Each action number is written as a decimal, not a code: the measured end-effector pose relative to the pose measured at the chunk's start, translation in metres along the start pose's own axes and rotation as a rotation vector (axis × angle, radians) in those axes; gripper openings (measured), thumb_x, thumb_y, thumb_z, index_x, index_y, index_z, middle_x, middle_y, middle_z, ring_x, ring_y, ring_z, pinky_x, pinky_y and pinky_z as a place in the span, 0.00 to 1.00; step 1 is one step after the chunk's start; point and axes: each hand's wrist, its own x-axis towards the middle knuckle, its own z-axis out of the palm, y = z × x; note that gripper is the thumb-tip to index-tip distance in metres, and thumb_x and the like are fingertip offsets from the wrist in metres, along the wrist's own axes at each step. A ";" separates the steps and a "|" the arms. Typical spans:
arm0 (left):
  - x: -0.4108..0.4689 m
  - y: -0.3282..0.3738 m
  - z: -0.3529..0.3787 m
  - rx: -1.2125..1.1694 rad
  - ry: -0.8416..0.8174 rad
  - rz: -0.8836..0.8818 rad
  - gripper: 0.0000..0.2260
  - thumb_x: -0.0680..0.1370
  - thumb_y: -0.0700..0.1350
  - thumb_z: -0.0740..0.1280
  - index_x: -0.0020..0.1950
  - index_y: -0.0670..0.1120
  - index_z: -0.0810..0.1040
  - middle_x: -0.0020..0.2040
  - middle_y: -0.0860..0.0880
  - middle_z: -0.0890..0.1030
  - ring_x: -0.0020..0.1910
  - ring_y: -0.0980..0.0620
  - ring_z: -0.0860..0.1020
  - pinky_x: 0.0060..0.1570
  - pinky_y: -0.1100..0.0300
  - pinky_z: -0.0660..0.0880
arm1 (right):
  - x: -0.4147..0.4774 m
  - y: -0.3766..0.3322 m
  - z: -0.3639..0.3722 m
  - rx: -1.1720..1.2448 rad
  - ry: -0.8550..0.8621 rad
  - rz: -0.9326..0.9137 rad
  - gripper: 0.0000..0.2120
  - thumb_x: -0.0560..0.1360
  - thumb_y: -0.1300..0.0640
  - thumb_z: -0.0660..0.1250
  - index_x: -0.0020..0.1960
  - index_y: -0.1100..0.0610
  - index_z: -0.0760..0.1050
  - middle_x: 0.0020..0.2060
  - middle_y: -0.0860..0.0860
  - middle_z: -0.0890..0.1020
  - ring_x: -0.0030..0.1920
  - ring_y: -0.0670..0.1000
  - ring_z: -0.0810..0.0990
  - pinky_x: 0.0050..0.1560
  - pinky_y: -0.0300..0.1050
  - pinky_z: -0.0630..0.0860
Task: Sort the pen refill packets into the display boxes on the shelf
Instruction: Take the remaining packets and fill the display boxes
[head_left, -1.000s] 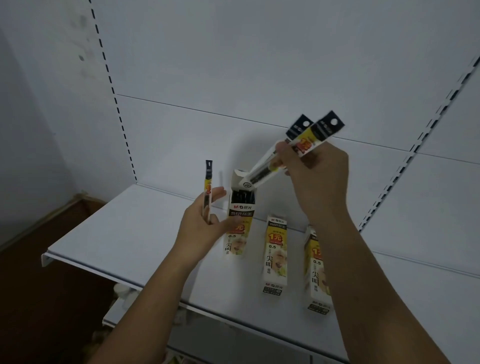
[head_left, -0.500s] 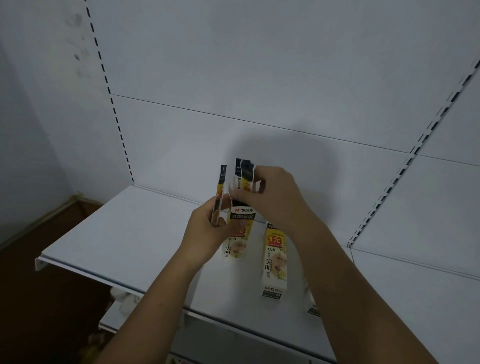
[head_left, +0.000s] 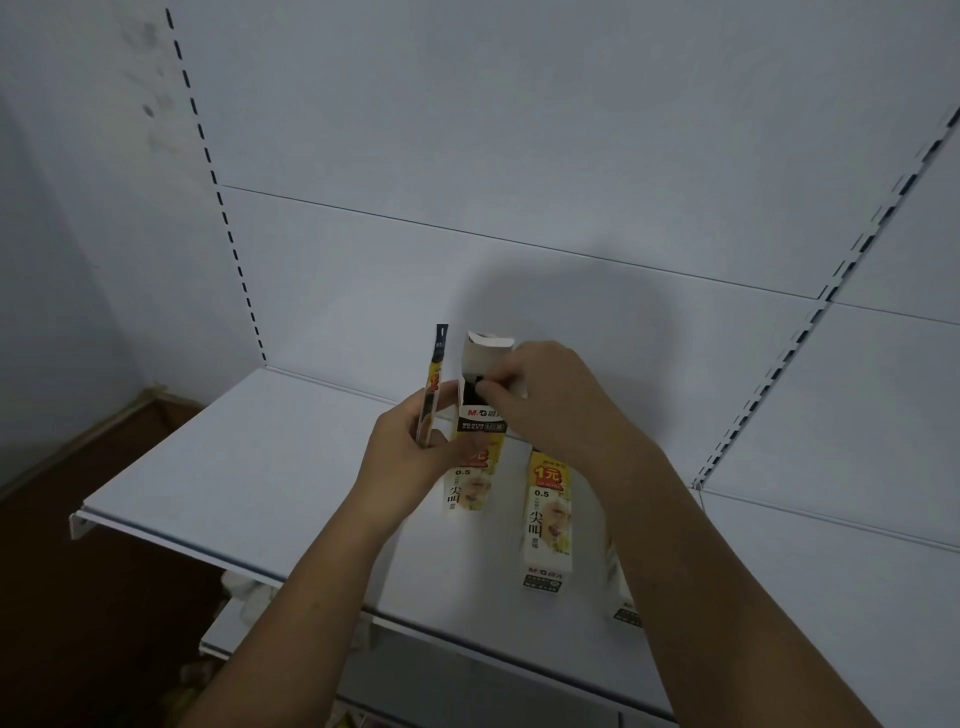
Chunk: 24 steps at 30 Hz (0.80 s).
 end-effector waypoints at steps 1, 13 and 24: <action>-0.001 0.001 -0.001 -0.010 0.004 -0.002 0.21 0.78 0.37 0.75 0.69 0.50 0.79 0.38 0.58 0.84 0.29 0.60 0.78 0.37 0.69 0.77 | -0.002 0.000 -0.001 0.023 0.015 -0.013 0.10 0.81 0.51 0.68 0.49 0.53 0.86 0.41 0.49 0.82 0.41 0.47 0.78 0.42 0.42 0.70; -0.025 0.029 -0.026 -0.292 -0.010 -0.093 0.24 0.88 0.54 0.53 0.47 0.46 0.86 0.37 0.42 0.74 0.29 0.48 0.68 0.28 0.60 0.62 | -0.033 -0.023 -0.011 0.437 0.300 -0.019 0.08 0.83 0.55 0.68 0.49 0.55 0.85 0.34 0.38 0.81 0.34 0.42 0.78 0.36 0.30 0.70; -0.037 0.053 -0.015 0.174 -0.176 0.151 0.18 0.87 0.58 0.59 0.53 0.49 0.83 0.44 0.49 0.86 0.40 0.50 0.84 0.42 0.53 0.83 | -0.044 -0.030 -0.013 0.674 0.234 0.003 0.04 0.80 0.59 0.71 0.47 0.54 0.84 0.36 0.49 0.85 0.37 0.51 0.84 0.39 0.46 0.82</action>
